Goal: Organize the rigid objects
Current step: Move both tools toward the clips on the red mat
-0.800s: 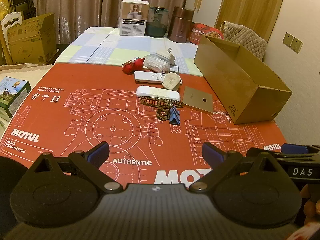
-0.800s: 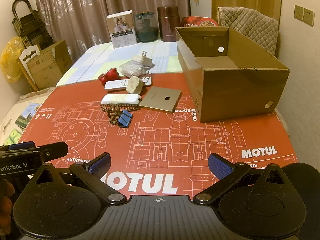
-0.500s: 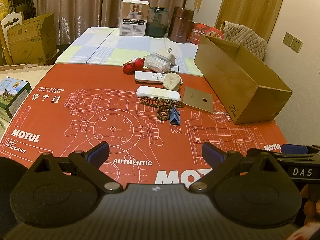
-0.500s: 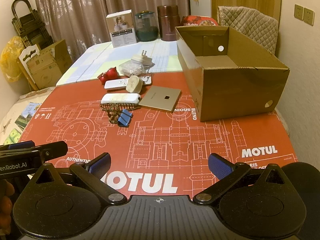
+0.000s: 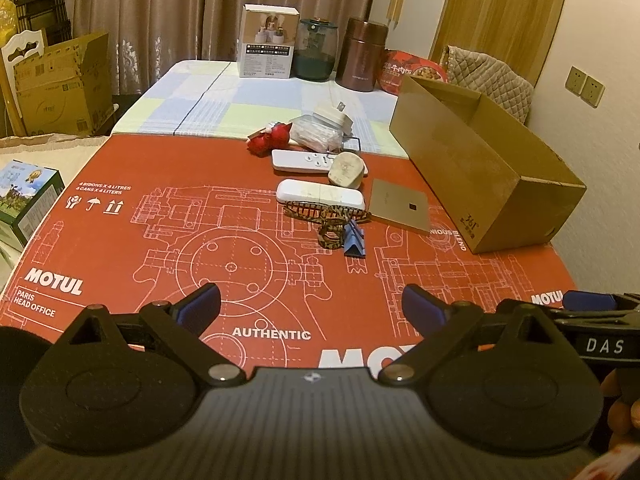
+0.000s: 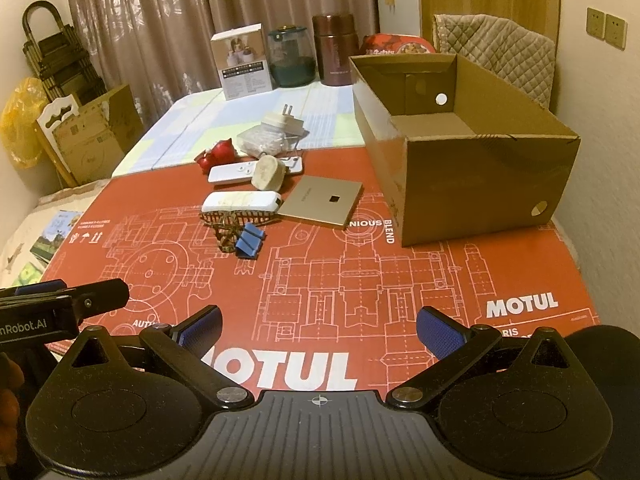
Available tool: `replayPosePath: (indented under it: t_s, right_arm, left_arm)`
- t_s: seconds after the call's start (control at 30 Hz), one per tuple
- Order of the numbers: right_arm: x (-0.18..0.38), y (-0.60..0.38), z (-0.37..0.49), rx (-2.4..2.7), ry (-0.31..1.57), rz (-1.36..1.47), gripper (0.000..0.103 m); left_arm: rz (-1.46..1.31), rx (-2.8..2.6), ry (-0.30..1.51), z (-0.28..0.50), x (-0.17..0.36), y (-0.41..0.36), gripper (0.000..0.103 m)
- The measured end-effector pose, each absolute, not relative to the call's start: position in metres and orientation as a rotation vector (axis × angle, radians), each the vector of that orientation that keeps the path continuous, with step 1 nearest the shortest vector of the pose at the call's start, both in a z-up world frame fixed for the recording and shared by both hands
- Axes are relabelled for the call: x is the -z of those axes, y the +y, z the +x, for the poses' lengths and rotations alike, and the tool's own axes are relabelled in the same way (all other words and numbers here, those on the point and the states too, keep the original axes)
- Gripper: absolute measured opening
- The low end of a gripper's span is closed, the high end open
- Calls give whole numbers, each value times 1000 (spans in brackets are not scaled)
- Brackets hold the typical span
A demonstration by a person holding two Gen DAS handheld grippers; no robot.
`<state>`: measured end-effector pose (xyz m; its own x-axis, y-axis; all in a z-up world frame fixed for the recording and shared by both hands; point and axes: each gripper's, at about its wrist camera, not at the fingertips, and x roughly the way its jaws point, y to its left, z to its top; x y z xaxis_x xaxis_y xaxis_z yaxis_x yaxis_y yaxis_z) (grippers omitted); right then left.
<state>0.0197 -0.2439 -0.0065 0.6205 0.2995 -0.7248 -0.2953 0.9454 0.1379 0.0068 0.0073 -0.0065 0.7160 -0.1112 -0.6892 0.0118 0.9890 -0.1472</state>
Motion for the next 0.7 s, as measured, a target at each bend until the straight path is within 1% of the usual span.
replayPosePath:
  t_s: [0.27, 0.7]
  right_arm:
    - [10, -242, 23, -346, 829, 0, 101]
    - [15, -231, 33, -371, 804, -18, 101]
  left_arm:
    - [-119, 63, 764, 16, 7, 16, 92]
    - [-90, 65, 764, 33, 10, 24, 91]
